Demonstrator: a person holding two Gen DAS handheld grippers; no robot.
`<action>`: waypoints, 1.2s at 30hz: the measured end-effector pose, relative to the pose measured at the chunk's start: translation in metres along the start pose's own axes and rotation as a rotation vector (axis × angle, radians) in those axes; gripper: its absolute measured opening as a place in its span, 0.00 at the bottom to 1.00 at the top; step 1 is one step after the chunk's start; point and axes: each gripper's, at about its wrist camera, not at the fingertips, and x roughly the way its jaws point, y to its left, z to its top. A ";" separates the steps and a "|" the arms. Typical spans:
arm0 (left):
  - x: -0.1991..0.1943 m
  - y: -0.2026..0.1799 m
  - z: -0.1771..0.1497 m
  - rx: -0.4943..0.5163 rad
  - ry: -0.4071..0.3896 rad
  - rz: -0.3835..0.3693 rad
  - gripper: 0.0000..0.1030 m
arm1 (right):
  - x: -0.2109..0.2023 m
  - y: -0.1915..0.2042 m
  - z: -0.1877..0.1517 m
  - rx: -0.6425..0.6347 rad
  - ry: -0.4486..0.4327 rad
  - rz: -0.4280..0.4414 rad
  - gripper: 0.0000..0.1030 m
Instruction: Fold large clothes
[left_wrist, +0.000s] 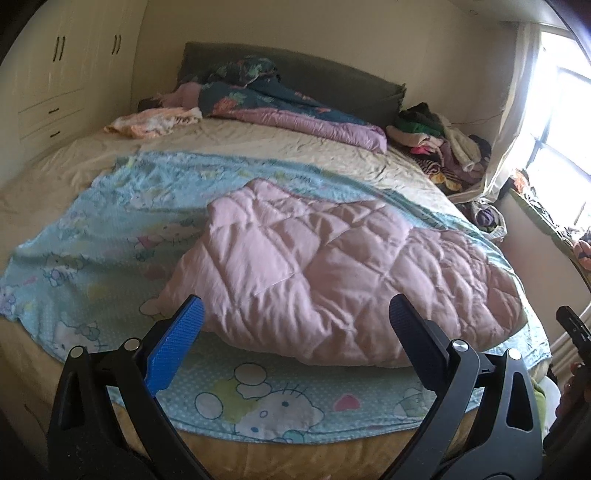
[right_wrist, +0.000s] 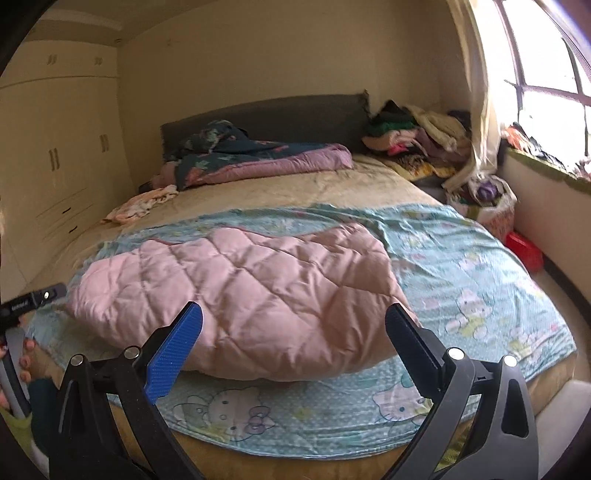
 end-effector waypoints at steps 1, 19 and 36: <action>-0.005 -0.004 0.001 0.002 -0.011 -0.009 0.91 | -0.003 0.003 0.000 -0.007 -0.004 0.003 0.96; -0.025 -0.062 -0.046 0.124 -0.023 -0.098 0.91 | -0.053 0.040 -0.020 -0.080 -0.085 0.035 0.96; -0.010 -0.075 -0.063 0.158 0.031 -0.102 0.91 | -0.022 0.045 -0.050 -0.063 0.033 0.061 0.96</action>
